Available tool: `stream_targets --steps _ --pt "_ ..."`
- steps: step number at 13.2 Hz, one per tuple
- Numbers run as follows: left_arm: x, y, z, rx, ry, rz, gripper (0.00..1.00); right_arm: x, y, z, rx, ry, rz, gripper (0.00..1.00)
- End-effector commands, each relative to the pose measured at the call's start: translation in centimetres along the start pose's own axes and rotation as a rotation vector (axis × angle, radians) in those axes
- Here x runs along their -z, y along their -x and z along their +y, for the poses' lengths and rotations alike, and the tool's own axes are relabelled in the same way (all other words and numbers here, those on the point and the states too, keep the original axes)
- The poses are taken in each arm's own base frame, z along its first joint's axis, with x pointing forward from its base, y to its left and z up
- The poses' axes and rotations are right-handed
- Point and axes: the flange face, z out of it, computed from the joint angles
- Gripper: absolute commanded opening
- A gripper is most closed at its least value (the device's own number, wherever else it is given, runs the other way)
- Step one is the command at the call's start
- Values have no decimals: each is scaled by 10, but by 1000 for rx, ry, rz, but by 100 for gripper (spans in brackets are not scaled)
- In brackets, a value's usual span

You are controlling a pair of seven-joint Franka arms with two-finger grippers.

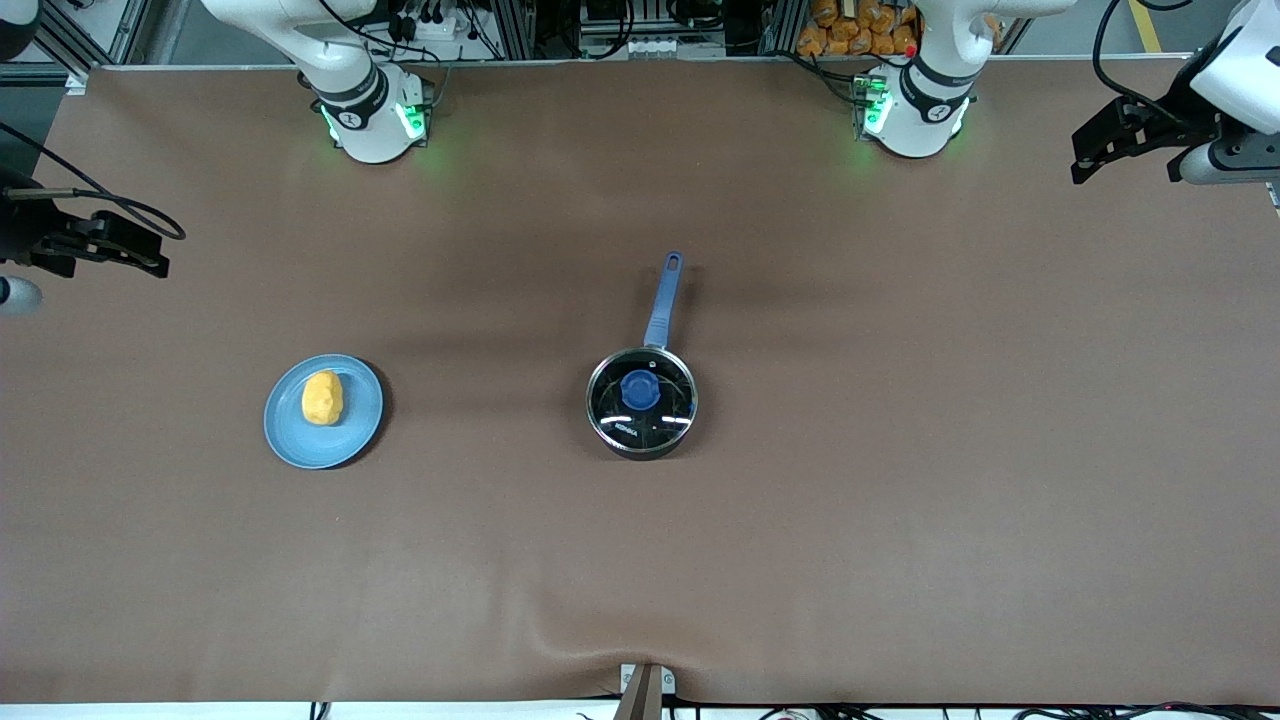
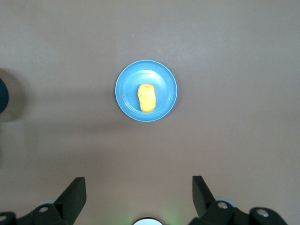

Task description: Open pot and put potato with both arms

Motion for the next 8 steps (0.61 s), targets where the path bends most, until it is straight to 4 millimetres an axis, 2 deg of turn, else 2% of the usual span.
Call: stream_targets --steps 1,8 --pt "5 2 -2 -9 -7 3 100 5 17 3 -11 -23 5 100" --pt "8 -5 -2 -5 -14 13 100 1 19 2 -5 -23 4 100"
